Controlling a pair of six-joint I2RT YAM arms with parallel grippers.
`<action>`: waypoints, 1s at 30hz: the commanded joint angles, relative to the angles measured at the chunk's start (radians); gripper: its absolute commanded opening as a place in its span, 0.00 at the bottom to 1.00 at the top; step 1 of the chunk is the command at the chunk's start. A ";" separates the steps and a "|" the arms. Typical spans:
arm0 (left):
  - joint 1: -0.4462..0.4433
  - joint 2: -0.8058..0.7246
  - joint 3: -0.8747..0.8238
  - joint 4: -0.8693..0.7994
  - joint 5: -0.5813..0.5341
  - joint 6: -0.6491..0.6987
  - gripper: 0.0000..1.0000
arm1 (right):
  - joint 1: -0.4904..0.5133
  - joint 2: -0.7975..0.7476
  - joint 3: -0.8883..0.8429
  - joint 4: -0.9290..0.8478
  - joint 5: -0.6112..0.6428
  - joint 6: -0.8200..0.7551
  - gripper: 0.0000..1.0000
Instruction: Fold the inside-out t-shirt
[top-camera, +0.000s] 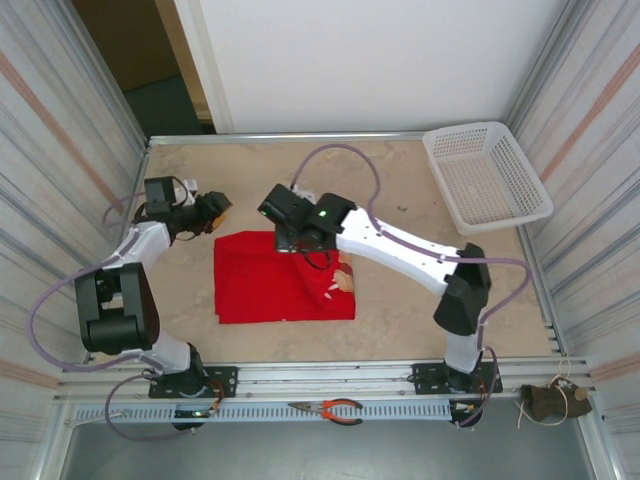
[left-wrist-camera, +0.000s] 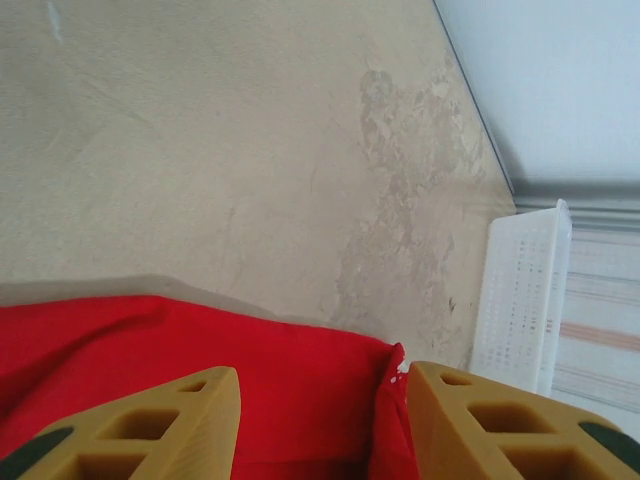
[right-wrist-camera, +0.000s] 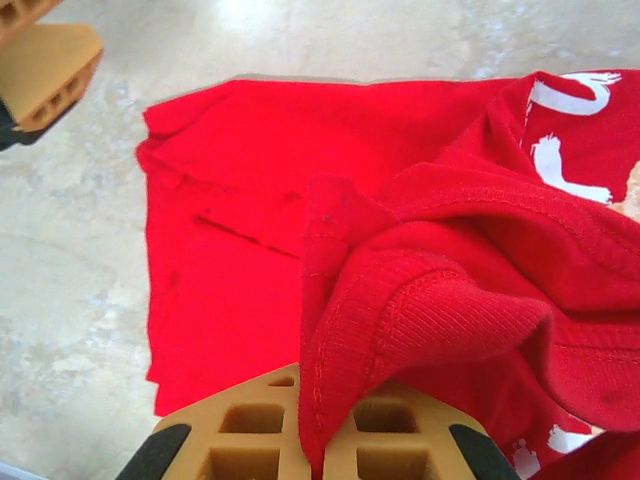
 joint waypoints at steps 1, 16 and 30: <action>0.025 0.015 -0.003 0.005 0.064 0.009 0.48 | 0.024 0.051 0.121 -0.068 0.012 0.021 0.00; 0.133 0.118 0.065 -0.013 0.048 0.008 0.49 | 0.067 0.411 0.427 0.052 -0.187 0.012 0.21; 0.154 0.057 0.110 -0.105 0.066 0.057 0.51 | -0.076 0.009 -0.014 0.136 -0.161 -0.203 0.74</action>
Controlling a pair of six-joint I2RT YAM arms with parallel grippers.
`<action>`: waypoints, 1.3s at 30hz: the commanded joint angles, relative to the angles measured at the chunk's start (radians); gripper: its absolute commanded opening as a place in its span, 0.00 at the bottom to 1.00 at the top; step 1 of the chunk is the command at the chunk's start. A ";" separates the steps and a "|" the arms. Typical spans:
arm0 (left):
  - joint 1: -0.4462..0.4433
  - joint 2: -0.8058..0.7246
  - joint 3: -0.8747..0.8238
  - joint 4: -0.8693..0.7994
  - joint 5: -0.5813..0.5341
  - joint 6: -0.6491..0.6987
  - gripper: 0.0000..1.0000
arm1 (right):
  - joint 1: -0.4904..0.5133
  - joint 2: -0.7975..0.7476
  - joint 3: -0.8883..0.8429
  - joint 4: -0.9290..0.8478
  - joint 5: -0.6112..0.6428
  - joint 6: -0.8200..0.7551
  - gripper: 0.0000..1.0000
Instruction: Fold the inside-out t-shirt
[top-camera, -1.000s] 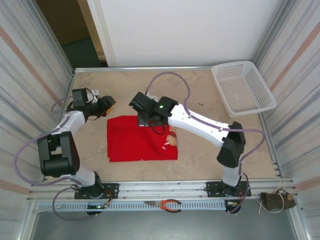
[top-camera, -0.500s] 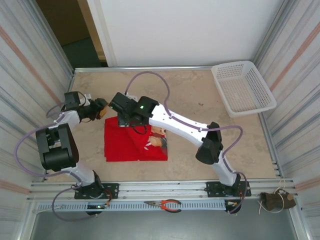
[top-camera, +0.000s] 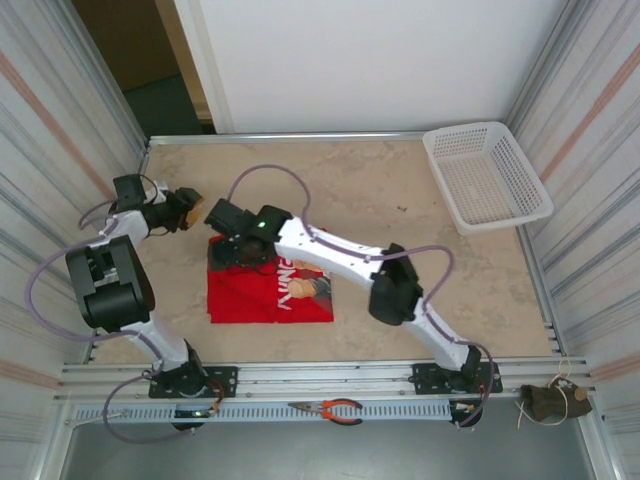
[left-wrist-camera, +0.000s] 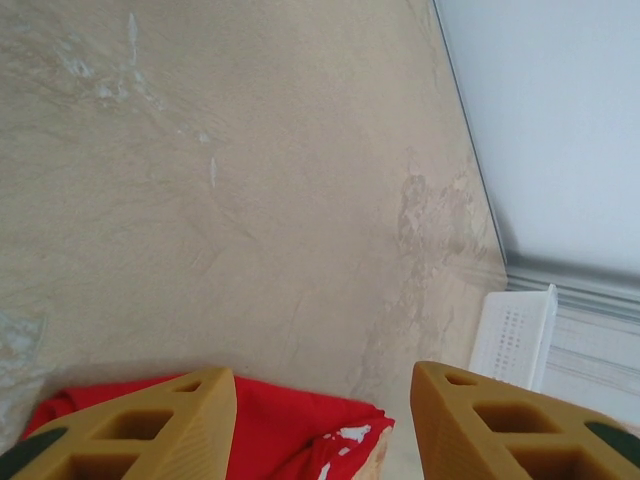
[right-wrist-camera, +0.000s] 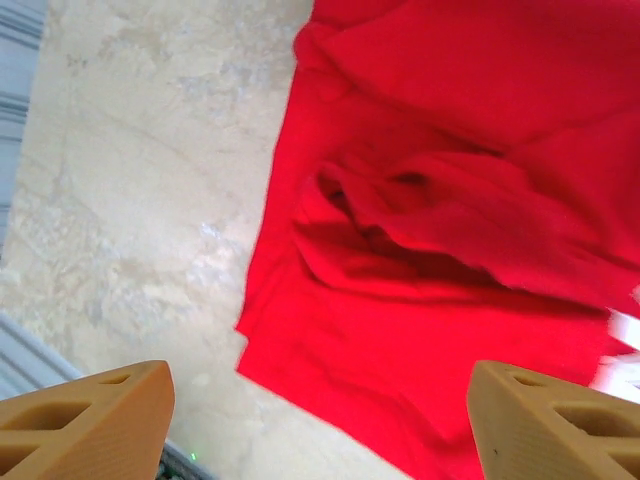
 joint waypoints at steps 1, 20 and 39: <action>-0.022 -0.101 -0.040 -0.042 0.029 0.032 0.51 | -0.124 -0.199 -0.252 0.061 0.065 -0.029 0.74; -0.134 -0.547 -0.264 -0.233 -0.117 0.081 0.54 | -0.127 -0.155 -0.615 0.437 -0.244 0.025 0.54; -0.071 -0.546 -0.209 -0.227 -0.074 0.064 0.54 | -0.032 -0.092 -0.532 0.437 -0.282 0.043 0.00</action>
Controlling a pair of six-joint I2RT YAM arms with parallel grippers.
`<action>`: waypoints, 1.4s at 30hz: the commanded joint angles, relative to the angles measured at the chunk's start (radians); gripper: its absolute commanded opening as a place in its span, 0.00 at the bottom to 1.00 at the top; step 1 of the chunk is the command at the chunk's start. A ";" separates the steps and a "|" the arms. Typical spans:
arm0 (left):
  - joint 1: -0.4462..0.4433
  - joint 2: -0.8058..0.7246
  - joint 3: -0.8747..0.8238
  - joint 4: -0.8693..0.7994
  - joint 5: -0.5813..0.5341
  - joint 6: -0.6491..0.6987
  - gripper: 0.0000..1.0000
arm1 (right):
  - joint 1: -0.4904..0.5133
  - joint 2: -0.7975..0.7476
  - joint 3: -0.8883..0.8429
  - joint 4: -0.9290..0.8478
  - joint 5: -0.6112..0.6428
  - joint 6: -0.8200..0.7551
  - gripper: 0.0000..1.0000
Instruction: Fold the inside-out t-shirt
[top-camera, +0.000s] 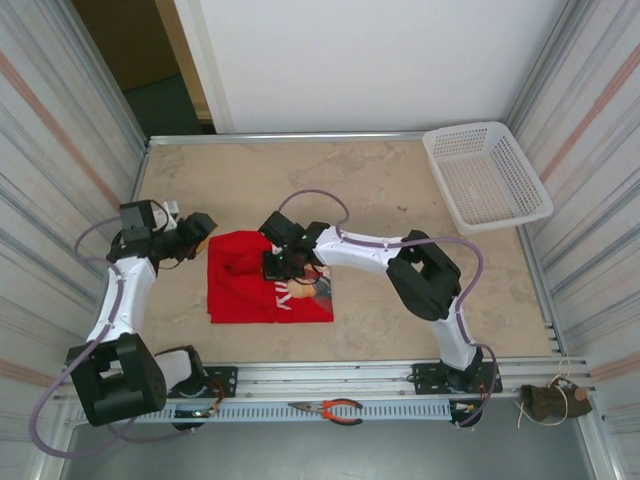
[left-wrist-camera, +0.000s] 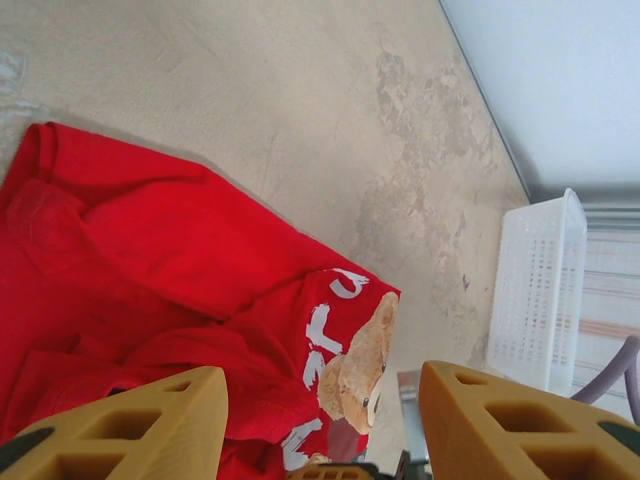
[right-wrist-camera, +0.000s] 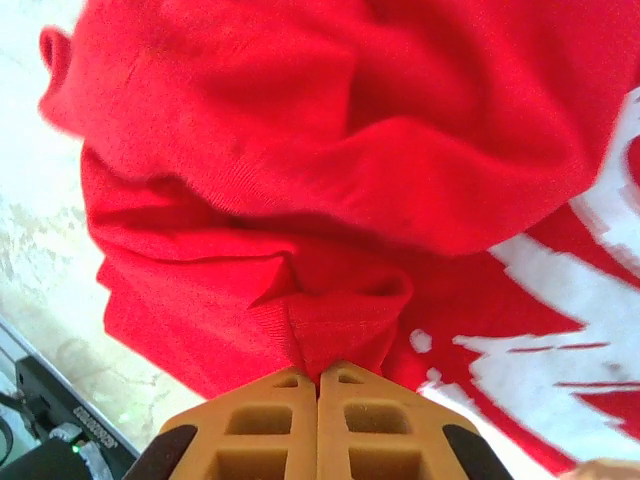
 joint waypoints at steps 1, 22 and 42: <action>0.018 -0.011 0.046 -0.005 0.027 0.012 0.54 | 0.049 -0.041 0.010 -0.006 -0.021 0.013 0.00; 0.026 0.023 0.081 -0.026 0.050 0.062 0.57 | -0.097 -0.340 -0.189 0.023 -0.035 -0.036 0.41; -0.606 0.312 0.253 -0.308 -0.712 0.455 0.62 | -0.346 -0.258 -0.281 -0.032 0.074 -0.049 0.56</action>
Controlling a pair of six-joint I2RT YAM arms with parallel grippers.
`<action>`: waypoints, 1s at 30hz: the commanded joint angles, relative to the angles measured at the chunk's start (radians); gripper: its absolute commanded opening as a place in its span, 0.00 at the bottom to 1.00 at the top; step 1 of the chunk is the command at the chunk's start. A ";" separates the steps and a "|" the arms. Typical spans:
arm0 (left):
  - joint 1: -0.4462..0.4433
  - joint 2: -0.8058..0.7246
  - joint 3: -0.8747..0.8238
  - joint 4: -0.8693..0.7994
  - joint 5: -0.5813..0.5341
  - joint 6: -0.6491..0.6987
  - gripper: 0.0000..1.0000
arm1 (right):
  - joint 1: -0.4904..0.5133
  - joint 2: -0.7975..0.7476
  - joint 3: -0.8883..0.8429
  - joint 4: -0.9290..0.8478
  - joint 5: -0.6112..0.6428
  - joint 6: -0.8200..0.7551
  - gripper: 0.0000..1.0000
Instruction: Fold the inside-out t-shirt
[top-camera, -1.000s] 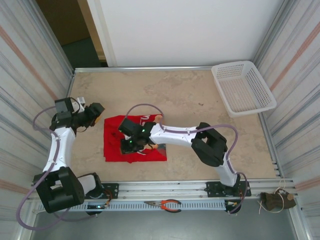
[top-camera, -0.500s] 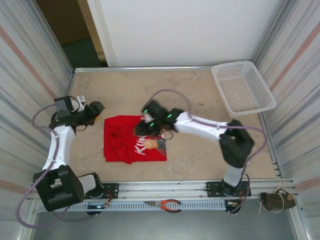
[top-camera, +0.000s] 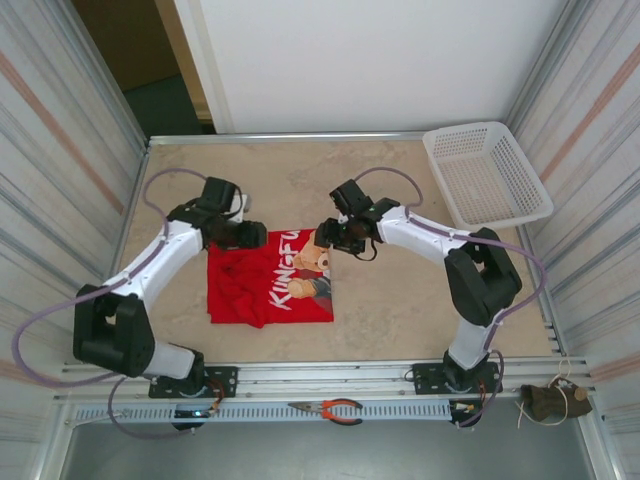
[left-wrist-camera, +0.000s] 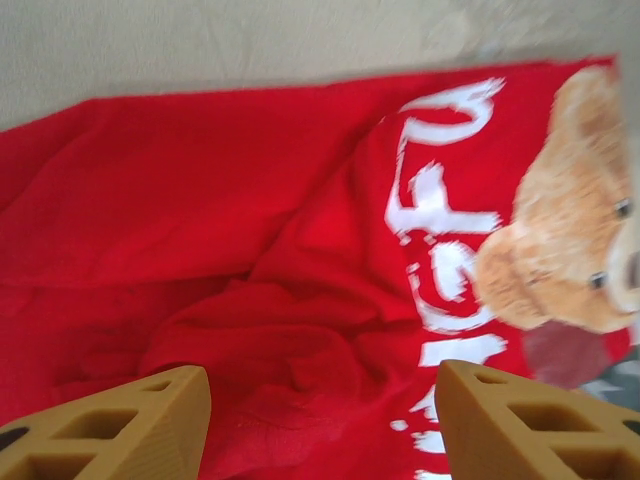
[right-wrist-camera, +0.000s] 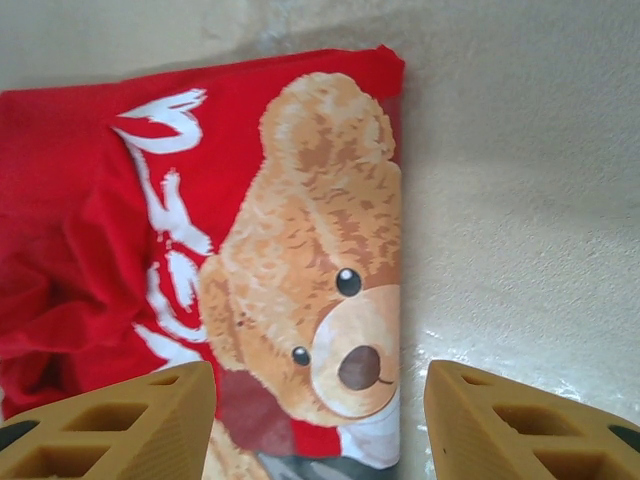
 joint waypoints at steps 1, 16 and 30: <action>-0.019 0.022 0.007 -0.048 -0.130 0.061 0.62 | 0.013 0.013 -0.002 0.007 0.019 0.011 0.56; -0.020 0.084 -0.026 0.045 -0.072 0.004 0.07 | 0.021 -0.006 -0.005 0.007 0.052 0.035 0.56; 0.206 0.071 0.043 0.162 0.150 -0.106 0.00 | 0.132 0.040 0.007 0.085 0.061 0.086 0.56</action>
